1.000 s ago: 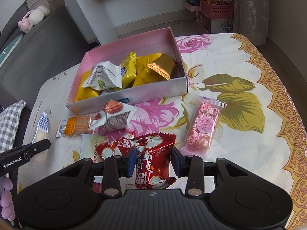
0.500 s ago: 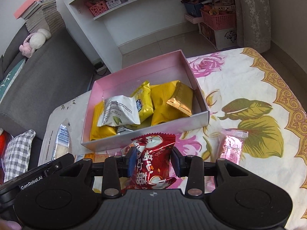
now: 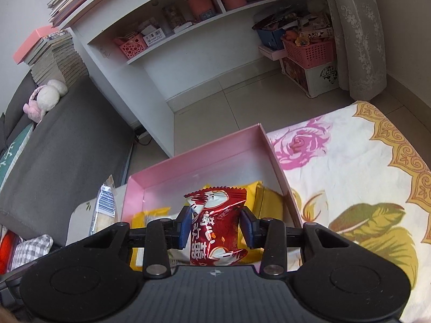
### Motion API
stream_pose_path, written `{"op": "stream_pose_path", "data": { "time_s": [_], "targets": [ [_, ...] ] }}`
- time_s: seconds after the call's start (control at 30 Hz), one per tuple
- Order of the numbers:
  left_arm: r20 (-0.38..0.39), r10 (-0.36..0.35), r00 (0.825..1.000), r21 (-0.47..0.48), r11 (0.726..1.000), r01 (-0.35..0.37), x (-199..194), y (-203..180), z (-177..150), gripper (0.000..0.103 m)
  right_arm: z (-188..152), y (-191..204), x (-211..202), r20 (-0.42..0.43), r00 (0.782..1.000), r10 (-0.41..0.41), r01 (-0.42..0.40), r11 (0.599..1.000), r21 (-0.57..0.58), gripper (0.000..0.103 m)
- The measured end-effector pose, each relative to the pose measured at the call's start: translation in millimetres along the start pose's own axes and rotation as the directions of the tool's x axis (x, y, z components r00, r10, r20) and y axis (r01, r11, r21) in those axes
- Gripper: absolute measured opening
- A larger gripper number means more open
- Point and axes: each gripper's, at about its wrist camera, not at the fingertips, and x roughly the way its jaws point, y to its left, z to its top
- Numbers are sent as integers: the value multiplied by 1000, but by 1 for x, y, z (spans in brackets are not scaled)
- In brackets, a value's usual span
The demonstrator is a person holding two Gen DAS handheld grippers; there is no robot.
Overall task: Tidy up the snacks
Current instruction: 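Carry both snacks over the box and open both grippers to drop them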
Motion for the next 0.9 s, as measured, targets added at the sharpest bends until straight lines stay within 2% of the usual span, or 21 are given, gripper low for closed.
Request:
{"op": "stream_pose_path", "data": {
  "time_s": [0.07,0.17,0.4,0.7,0.8,0.87,0.9],
  "targets": [
    [-12,-10,1000,20,1000,10,14,-3,4,17,8,-4,9,17,1000,1,-1,1000,7,31],
    [-22,14,1000,57,998,-13,37,-8,7,17,13,-9,23,34,999,2,-2,1000,6,31],
    [-30,29,999,91,996,-26,68,-17,12,18,15,-24,49,30,999,17,-18,999,42,31],
    [-19,17,1000,71,997,-15,78,-15,8,22,15,-30,55,33,999,41,-43,996,79,34],
    [-8,-3,1000,55,998,4,72,-13,8,29,14,-29,53,31,999,44,-46,996,75,39],
    [1,-7,1000,46,999,7,67,-11,8,40,14,-28,51,33,999,42,-44,996,73,43],
    [7,-5,1000,45,999,5,64,-12,9,51,15,-27,50,36,999,40,-42,997,69,46]
  ]
}}
